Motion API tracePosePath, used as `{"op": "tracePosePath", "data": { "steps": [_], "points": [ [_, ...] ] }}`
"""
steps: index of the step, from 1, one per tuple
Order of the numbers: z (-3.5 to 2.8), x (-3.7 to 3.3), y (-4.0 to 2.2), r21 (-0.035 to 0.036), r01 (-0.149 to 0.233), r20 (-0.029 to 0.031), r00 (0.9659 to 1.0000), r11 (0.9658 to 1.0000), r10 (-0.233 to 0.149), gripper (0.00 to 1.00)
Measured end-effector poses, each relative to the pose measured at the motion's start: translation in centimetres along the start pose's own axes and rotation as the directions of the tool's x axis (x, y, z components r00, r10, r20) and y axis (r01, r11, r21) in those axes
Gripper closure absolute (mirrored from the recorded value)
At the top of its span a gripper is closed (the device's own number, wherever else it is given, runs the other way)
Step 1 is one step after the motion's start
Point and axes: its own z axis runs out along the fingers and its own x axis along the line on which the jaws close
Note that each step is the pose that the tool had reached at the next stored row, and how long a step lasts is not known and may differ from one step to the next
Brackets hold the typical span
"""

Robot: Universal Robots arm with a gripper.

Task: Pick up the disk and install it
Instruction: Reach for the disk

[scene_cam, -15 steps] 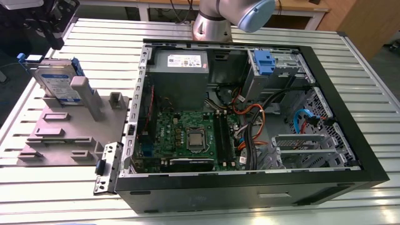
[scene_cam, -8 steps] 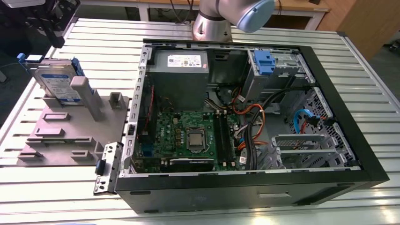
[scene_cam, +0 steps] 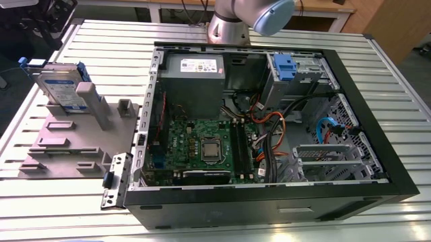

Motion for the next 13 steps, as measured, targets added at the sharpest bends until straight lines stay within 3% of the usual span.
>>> {"op": "tracePosePath", "data": {
  "steps": [5, 13],
  "points": [
    [0.76, 1.26, 0.15, 0.0003, 0.000, 0.0004, 1.0000, 1.0000, 0.000, 0.89],
    [1.33, 2.02, 0.08, 0.0009, 0.000, 0.0002, 1.0000, 1.0000, 0.000, 0.89]
  ]
}}
